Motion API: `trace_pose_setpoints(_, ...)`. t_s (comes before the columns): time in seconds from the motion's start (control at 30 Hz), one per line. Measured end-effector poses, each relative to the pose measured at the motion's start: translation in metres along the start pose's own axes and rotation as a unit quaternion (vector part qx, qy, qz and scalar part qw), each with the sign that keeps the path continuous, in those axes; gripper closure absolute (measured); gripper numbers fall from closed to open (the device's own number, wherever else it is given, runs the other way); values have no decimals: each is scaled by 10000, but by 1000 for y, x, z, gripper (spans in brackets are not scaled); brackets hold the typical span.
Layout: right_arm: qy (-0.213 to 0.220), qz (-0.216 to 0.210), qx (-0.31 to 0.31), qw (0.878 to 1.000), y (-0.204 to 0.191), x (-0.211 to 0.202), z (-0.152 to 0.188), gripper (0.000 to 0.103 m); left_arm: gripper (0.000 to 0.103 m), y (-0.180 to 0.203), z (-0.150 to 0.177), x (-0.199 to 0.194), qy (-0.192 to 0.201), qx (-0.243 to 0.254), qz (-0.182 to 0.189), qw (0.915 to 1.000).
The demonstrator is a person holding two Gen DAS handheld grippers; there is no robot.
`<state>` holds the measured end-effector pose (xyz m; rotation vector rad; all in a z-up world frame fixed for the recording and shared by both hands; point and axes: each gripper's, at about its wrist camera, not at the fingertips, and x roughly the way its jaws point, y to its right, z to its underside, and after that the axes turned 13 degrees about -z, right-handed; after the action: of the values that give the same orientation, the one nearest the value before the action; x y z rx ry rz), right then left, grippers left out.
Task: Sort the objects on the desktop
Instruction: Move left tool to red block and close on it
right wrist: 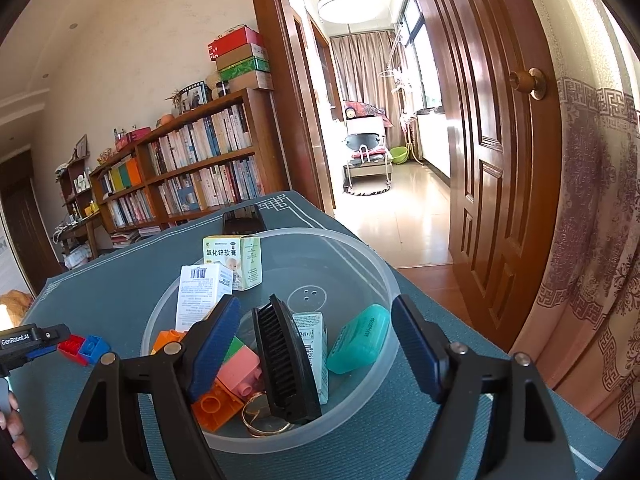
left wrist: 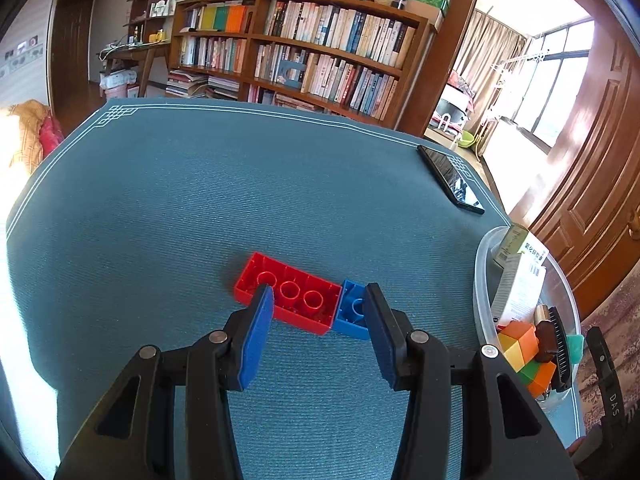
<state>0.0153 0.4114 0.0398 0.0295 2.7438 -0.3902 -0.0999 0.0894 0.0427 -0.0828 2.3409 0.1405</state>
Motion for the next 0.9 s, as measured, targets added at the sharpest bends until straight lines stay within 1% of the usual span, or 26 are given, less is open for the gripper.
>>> trace_pose_setpoints(0.2, -56, -205, -161, 9996, -17, -1, 1, 21, 53, -17, -4, 13, -138, -215, -122, 9996)
trace_pose_setpoints(0.33, -106, -412, -336, 9985, -33, -2, 1, 21, 53, -25, -7, 20, -237, -412, -2, 9989)
trace_pose_setpoints(0.53, -276, -880, -496, 9945, -60, -5, 2, 19, 53, -31, -18, 28, -319, -797, 144, 9962)
trace_pose_setpoints(0.6, -320, -1019, -632, 9923, -74, -4, 6, 18, 48, -32, -22, 32, -371, -922, 203, 9948)
trace_pose_setpoints(0.63, -347, -1079, -700, 9911, -79, -4, 8, 18, 44, -31, -24, 33, -392, -961, 234, 9943)
trace_pose_setpoints(0.73, -459, -1262, -898, 9869, -97, -2, 17, 18, 41, -25, -27, 34, -378, -950, 197, 9946)
trace_pose_setpoints(0.9, -667, -1470, -1166, 9800, -117, 1, 34, 17, 39, -14, -27, 37, -315, -697, -52, 9971)
